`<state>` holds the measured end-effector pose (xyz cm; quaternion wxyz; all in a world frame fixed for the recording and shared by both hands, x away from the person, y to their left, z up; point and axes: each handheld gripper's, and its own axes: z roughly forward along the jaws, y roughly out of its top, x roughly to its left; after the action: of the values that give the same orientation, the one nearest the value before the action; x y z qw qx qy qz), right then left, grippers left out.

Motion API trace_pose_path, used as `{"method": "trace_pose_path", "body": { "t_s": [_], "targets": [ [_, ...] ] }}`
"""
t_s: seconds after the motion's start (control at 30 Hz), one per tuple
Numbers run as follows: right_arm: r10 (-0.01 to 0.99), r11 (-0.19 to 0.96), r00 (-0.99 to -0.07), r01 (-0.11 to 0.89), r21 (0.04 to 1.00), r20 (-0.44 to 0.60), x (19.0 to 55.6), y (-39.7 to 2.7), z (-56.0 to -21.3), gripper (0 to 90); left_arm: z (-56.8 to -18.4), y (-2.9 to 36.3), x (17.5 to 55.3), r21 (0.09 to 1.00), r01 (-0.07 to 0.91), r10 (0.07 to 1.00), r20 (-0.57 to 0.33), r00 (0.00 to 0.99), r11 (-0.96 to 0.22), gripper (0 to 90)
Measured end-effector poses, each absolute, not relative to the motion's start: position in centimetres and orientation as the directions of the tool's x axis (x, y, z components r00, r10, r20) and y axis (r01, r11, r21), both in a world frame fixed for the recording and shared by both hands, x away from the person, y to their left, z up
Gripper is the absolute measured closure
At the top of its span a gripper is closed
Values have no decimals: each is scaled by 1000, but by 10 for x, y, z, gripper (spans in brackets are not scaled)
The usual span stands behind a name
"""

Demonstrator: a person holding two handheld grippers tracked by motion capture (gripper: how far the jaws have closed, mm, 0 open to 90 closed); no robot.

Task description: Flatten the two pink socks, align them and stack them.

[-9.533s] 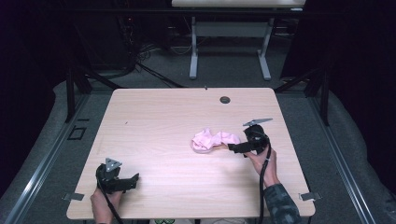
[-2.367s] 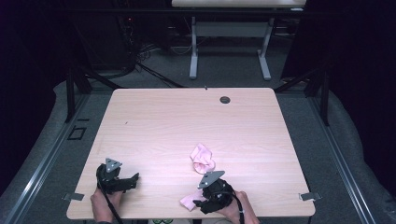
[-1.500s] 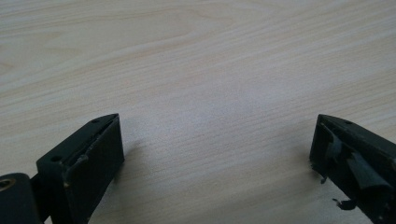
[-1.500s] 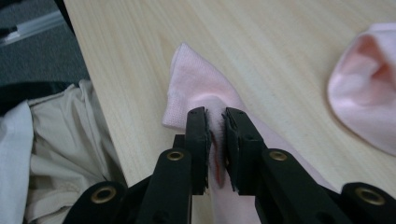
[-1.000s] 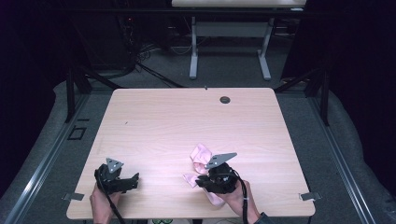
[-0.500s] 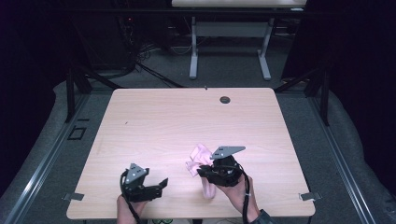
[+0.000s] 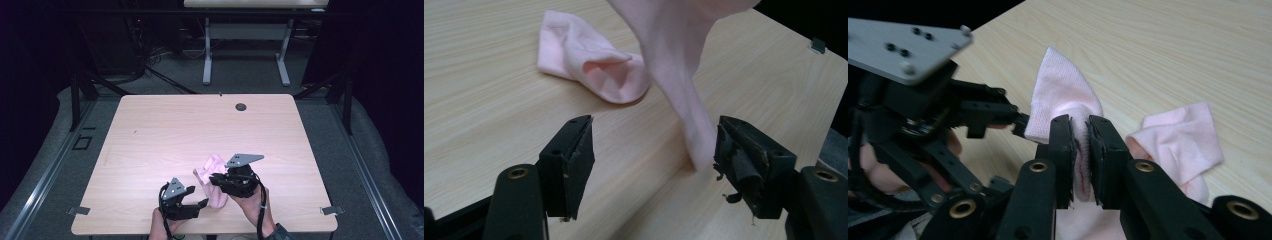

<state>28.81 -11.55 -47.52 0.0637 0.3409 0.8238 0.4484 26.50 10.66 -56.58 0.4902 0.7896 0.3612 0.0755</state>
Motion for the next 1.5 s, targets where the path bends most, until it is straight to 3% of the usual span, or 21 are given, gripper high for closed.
{"method": "trace_pose_path", "body": {
  "t_s": [0.17, 0.23, 0.3, 0.37, 0.4, 0.57, 0.7, 0.73, 0.77, 0.93, 1.2, 1.3, 1.4, 1.5],
  "targets": [
    [605, 349, -767, 498, 794, 215, 287, -118, -471, 807, -571, 101, 273, 831, 496, 613, -261, 746, -250, 487],
    [599, 341, -769, 496, 798, 222, 287, -119, -471, 807, -573, 98, 277, 836, 488, 616, -250, 747, -252, 612],
    [591, 341, -774, 493, 801, 226, 286, -121, -470, 807, -574, 96, 281, 843, 474, 609, -242, 755, -253, 647],
    [564, 343, -794, 475, 810, 227, 285, -124, -468, 806, -576, 93, 287, 844, 455, 615, -203, 762, -285, 825],
    [557, 349, -802, 464, 814, 219, 284, -125, -468, 806, -575, 93, 288, 845, 448, 621, -189, 761, -292, 872],
    [554, 355, -807, 453, 818, 206, 282, -134, -469, 806, -568, 100, 285, 853, 404, 656, -100, 748, -330, 882],
    [517, 397, -835, 427, 812, 187, 282, -144, -475, 802, -554, 109, 276, 849, 339, 695, 46, 717, -405, 882],
    [504, 416, -845, 418, 808, 178, 282, -145, -478, 801, -547, 113, 271, 838, 302, 704, 130, 698, -454, 882],
    [495, 435, -852, 413, 800, 171, 283, -146, -482, 800, -547, 113, 271, 838, 302, 704, 130, 698, -454, 882],
    [462, 501, -868, 426, 754, 184, 289, -148, -503, 782, -550, 112, 263, 757, 256, 674, 307, 672, -601, 882],
    [470, 567, -850, 497, 657, 237, 297, -159, -543, 667, -568, 106, 250, 670, 257, 624, 389, 677, -696, 878],
    [468, 539, -838, 522, 661, 281, 293, -161, -544, 556, -573, 106, 247, 650, 259, 611, 399, 683, -714, 854],
    [485, 530, -827, 537, 657, 285, 294, -158, -541, 548, -575, 107, 246, 644, 281, 614, 376, 694, -712, 837],
    [526, 523, -806, 558, 644, 271, 300, -144, -538, 555, -576, 108, 245, 619, 321, 614, 341, 712, -717, 725]
  ]
}}
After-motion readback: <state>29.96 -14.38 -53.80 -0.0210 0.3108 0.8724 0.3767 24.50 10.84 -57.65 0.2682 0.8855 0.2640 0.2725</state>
